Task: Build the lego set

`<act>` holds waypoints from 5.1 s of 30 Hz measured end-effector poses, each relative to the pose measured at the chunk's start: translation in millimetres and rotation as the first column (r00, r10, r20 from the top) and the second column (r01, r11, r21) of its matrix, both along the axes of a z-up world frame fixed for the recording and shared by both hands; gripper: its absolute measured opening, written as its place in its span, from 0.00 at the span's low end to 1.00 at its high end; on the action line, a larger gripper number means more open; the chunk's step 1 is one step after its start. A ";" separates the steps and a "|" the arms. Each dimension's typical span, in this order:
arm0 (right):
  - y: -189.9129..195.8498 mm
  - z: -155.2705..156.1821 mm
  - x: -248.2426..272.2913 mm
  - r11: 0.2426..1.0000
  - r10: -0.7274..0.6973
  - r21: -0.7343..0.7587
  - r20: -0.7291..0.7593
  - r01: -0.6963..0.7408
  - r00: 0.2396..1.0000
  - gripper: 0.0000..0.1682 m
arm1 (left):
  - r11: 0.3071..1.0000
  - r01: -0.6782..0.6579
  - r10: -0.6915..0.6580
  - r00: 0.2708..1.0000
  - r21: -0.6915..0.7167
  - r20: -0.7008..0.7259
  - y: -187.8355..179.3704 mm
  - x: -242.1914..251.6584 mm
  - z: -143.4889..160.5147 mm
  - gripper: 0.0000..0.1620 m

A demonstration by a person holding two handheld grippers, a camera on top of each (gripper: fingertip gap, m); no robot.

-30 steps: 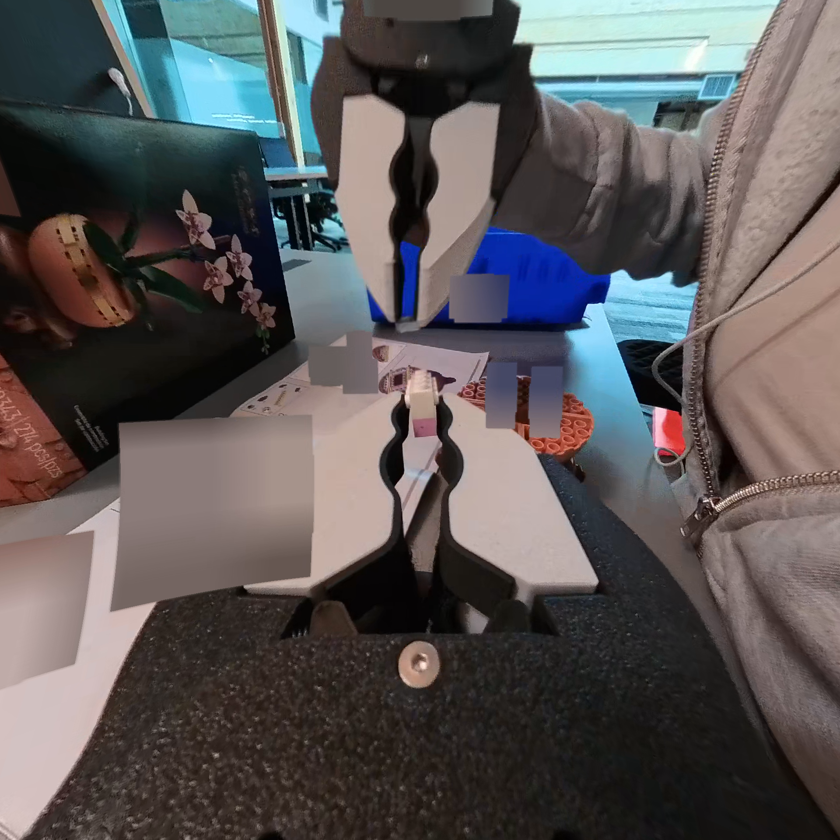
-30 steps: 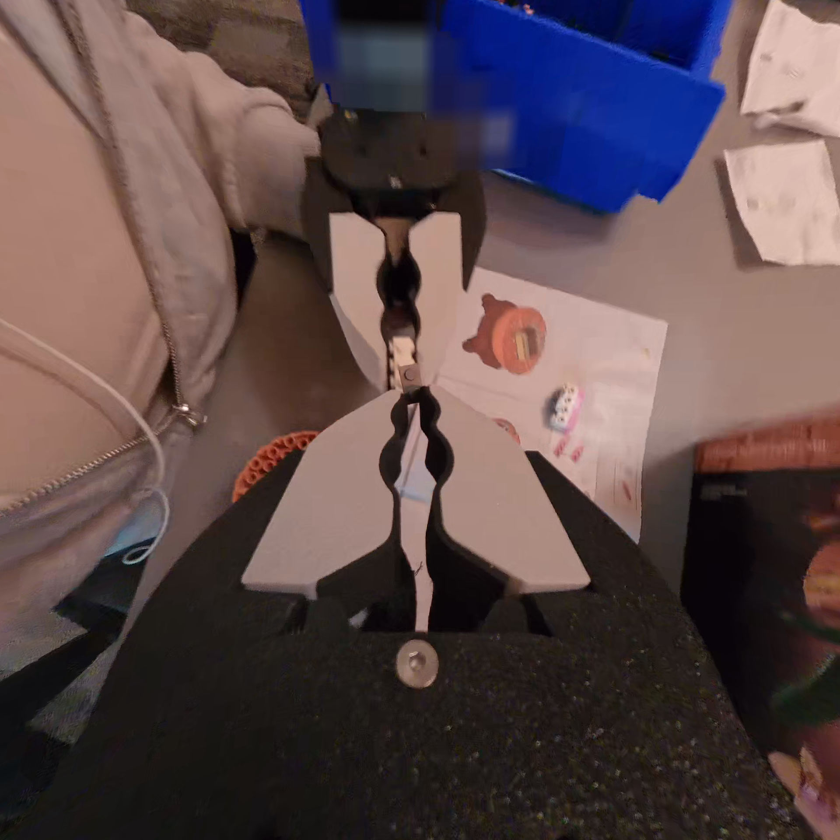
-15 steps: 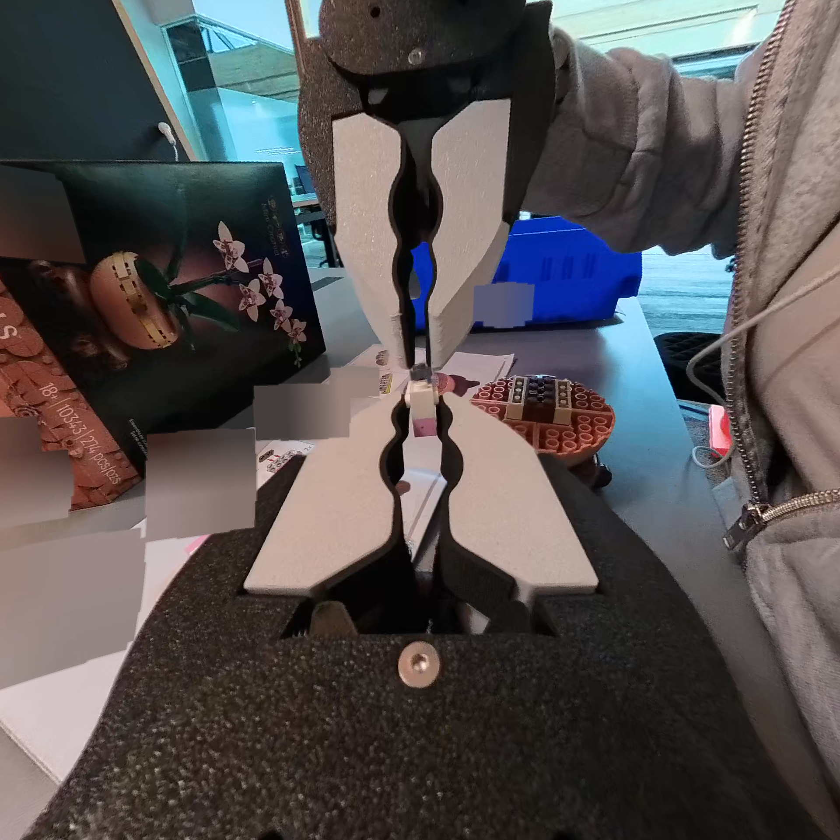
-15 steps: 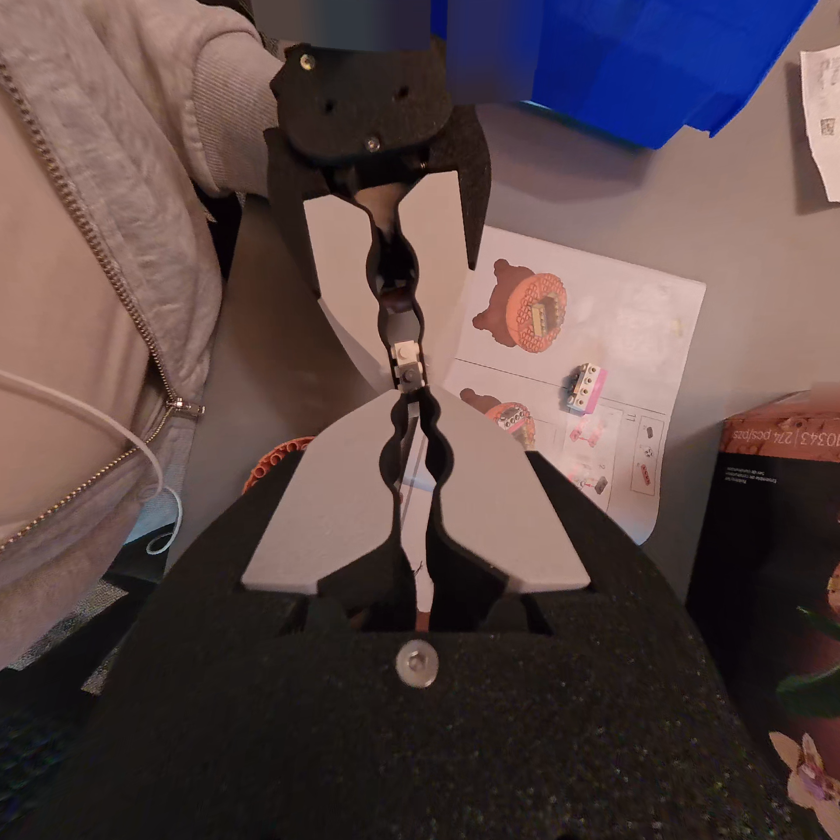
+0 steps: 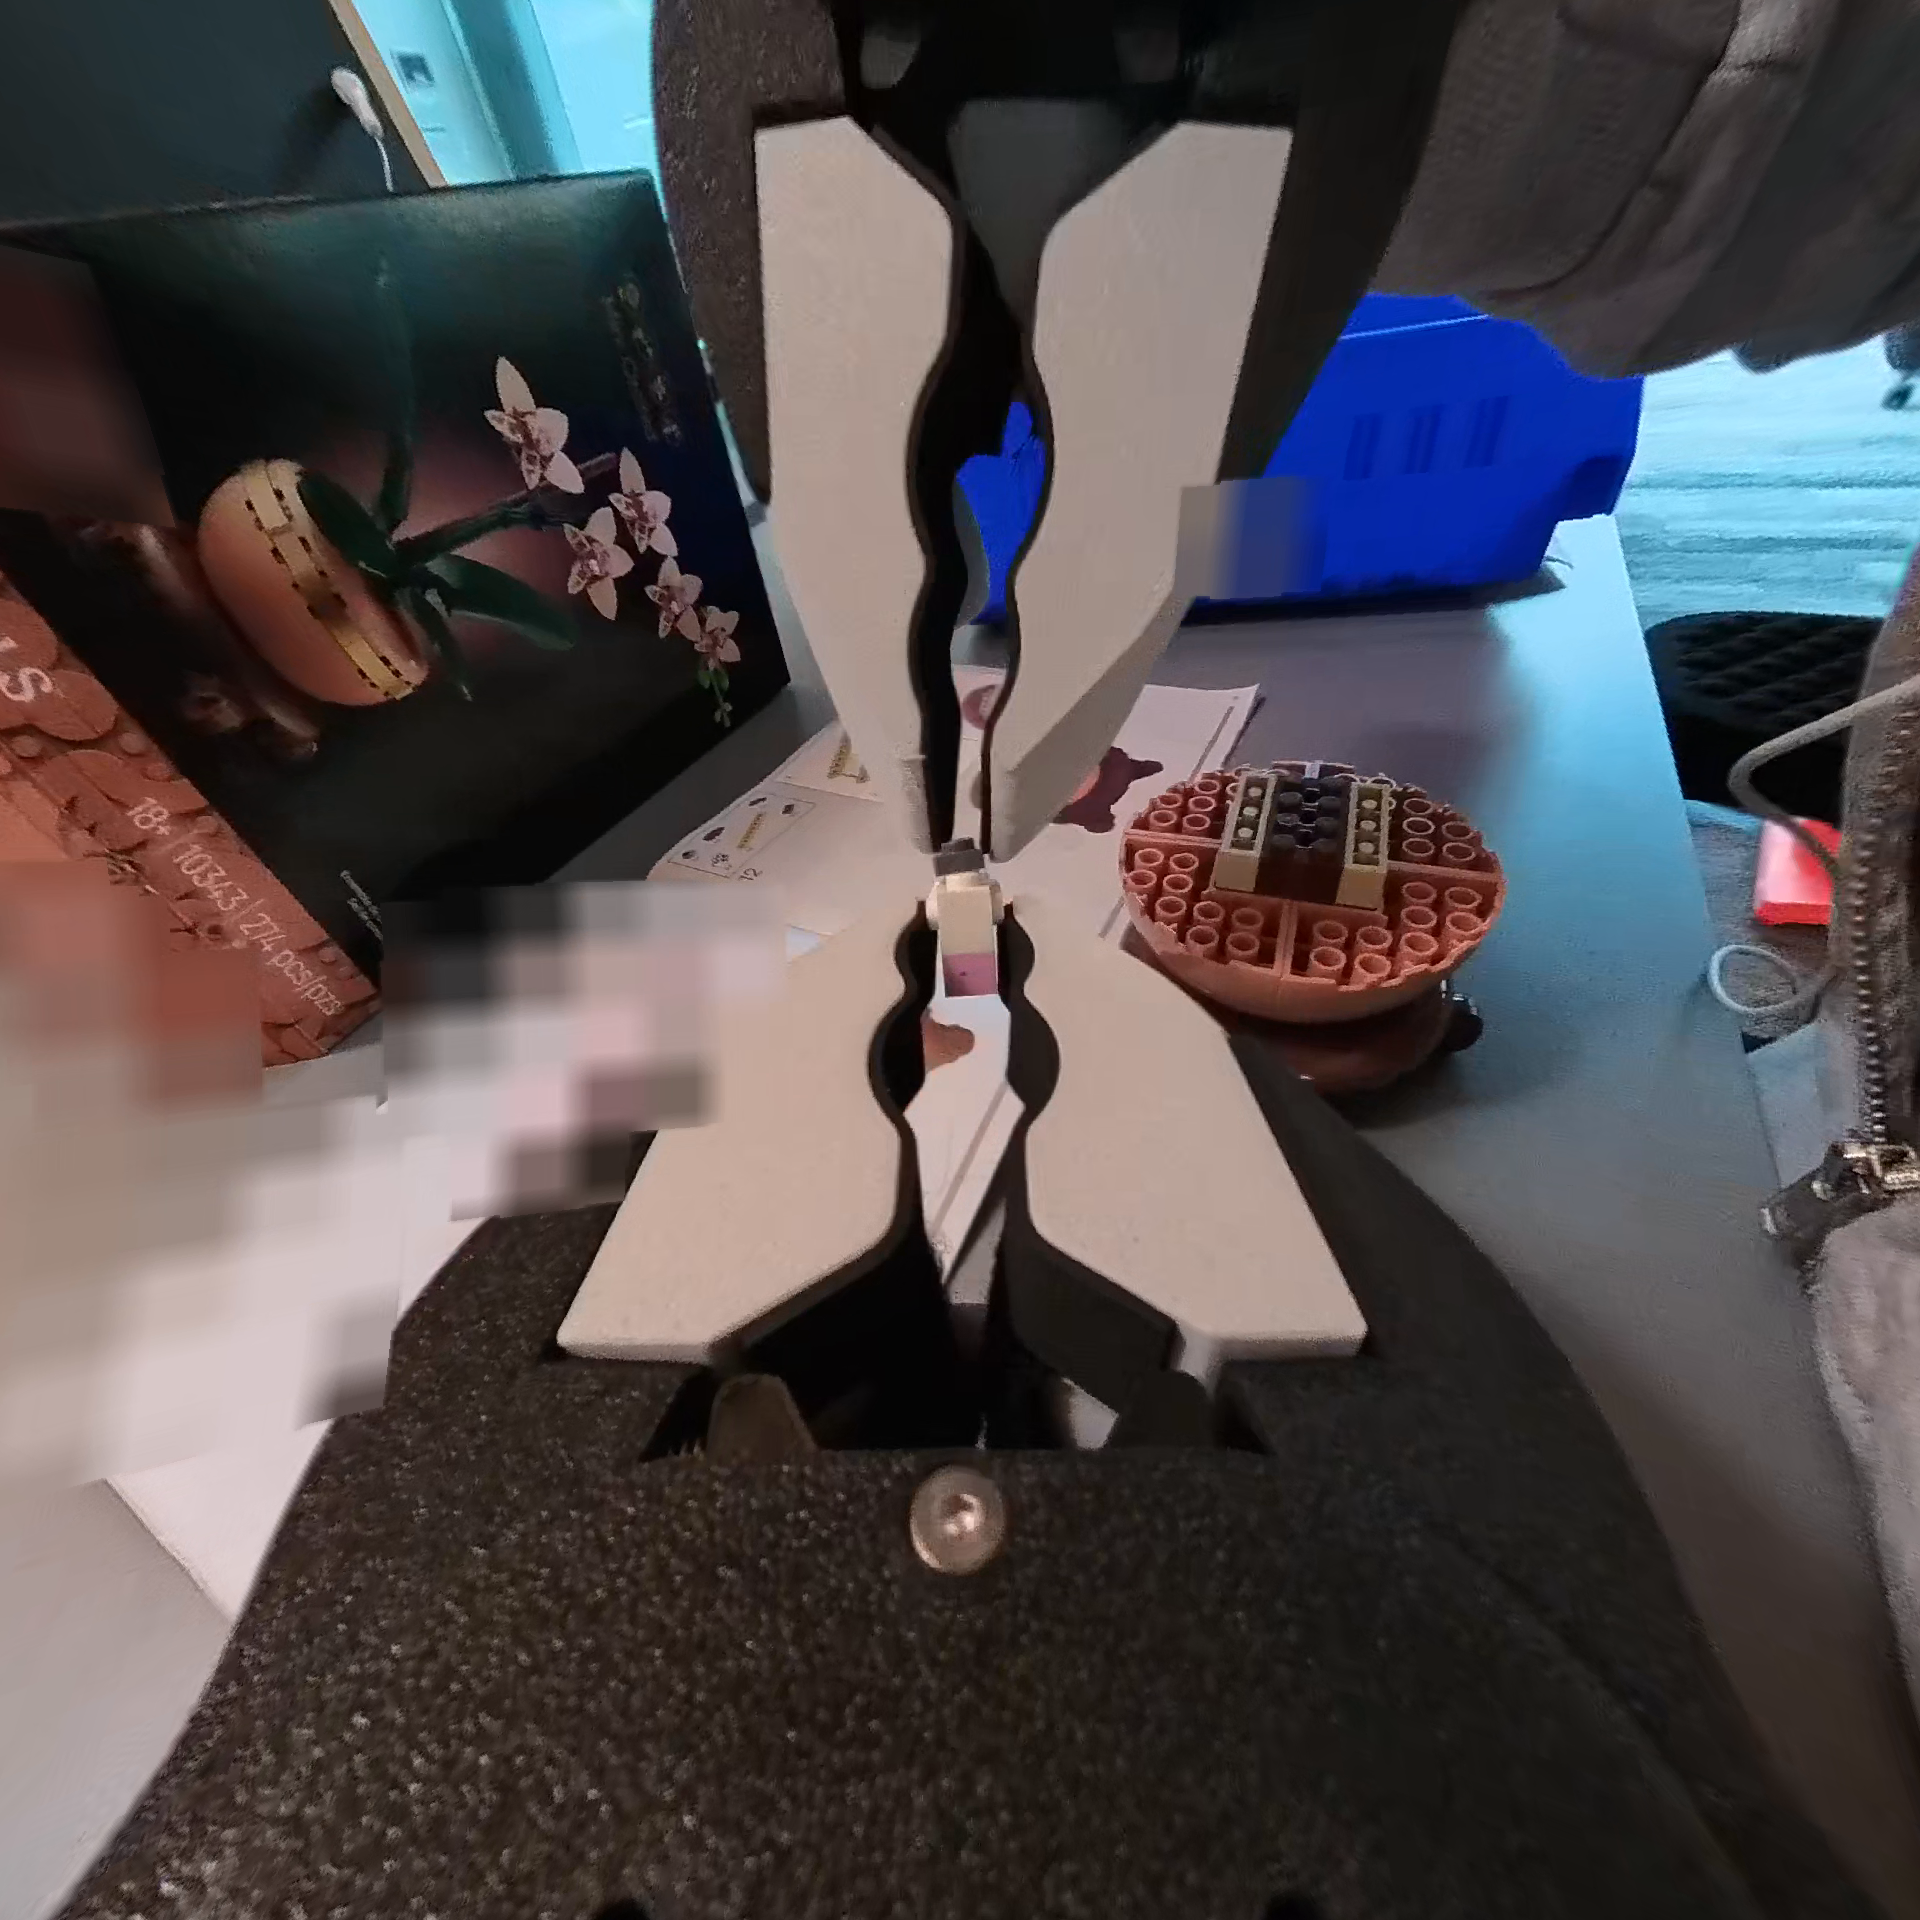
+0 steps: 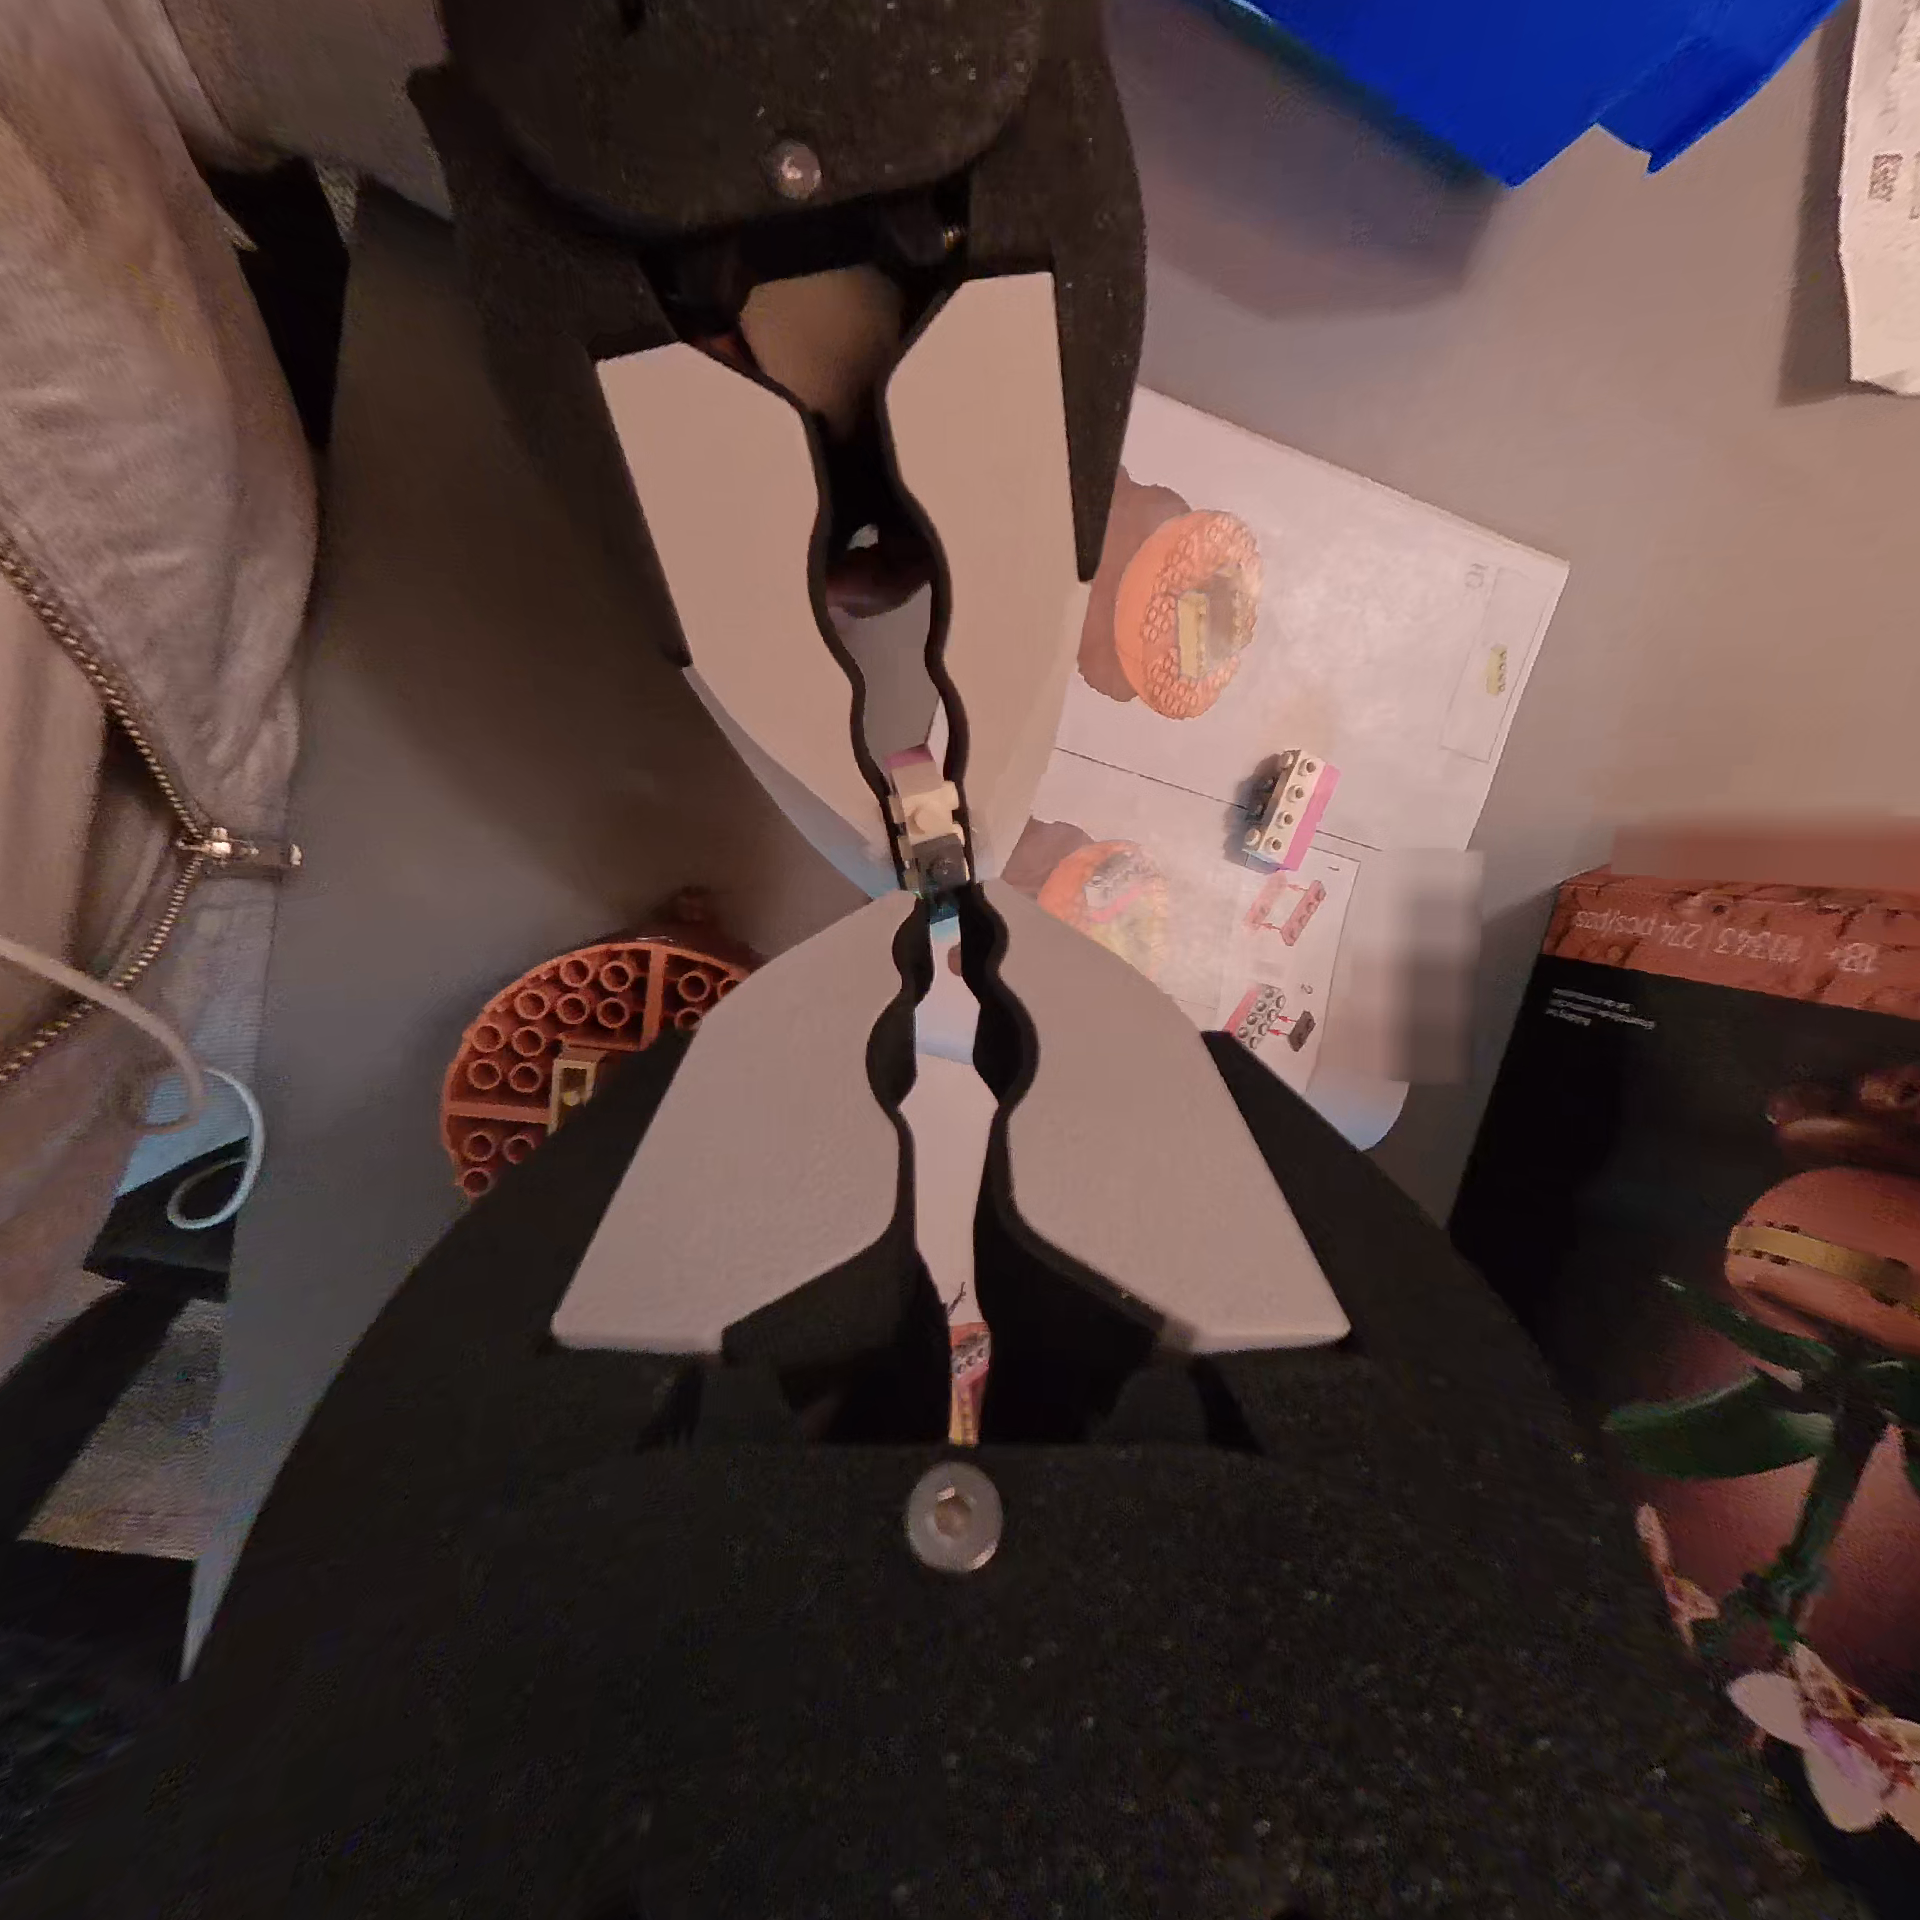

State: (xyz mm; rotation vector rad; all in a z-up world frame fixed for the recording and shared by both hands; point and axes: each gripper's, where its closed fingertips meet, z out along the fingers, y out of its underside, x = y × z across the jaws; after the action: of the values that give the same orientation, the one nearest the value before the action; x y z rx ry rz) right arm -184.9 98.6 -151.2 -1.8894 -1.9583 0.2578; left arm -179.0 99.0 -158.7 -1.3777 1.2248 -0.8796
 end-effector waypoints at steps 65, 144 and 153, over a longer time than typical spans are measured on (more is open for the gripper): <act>5.0 42.1 -38.1 0.928 -0.239 -0.370 -0.523 0.035 0.818 0.01 | 0.950 0.191 -0.062 0.893 -0.249 0.446 3.1 -27.0 40.1 0.06; -1.0 45.5 -6.0 0.901 0.268 0.427 -0.680 0.072 0.683 0.14 | 0.741 0.273 -0.089 0.946 -0.614 0.313 -11.5 17.7 56.3 0.09; 13.9 47.0 3.5 0.959 0.117 0.259 -0.733 0.116 0.670 0.22 | 0.765 0.349 -0.155 0.915 -0.541 0.372 -1.7 9.8 58.6 0.07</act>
State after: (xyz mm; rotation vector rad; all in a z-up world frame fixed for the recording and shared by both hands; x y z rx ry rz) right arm -181.4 112.5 -104.2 -1.2793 -1.3266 0.6062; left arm -169.2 97.2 -100.2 -1.4923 0.9302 -1.7271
